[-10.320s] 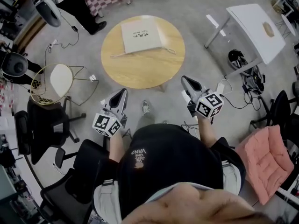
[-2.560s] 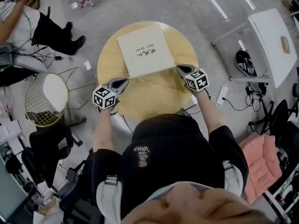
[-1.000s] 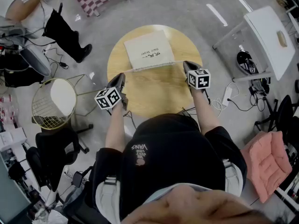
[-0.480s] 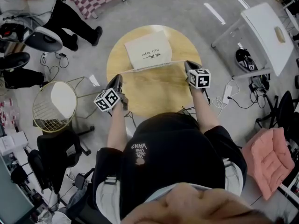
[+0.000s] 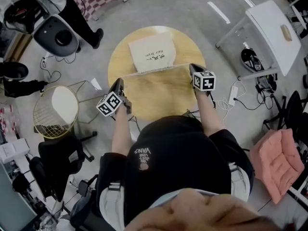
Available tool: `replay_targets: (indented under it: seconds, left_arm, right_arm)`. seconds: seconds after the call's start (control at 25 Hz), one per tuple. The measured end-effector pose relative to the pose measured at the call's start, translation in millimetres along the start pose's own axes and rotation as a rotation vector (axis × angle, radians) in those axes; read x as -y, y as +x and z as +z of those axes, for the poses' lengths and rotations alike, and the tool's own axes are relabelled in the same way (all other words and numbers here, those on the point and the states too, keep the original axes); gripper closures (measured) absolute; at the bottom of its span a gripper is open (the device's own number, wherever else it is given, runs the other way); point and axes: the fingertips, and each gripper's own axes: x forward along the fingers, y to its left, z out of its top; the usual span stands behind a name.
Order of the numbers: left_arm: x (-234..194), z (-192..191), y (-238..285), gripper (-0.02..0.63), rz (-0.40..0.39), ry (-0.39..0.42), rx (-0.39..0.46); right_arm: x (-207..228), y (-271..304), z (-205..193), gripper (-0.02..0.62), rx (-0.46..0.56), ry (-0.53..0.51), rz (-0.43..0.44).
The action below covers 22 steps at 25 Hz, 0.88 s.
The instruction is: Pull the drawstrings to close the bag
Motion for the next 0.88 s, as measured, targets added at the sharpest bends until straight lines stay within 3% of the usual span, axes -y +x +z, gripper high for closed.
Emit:
replay_targets:
  seconds: [0.88]
  left_arm:
    - [-12, 1, 1, 0.591, 0.061, -0.026, 0.014]
  right_arm:
    - [43, -19, -6, 0.594, 0.020, 0.138, -0.068]
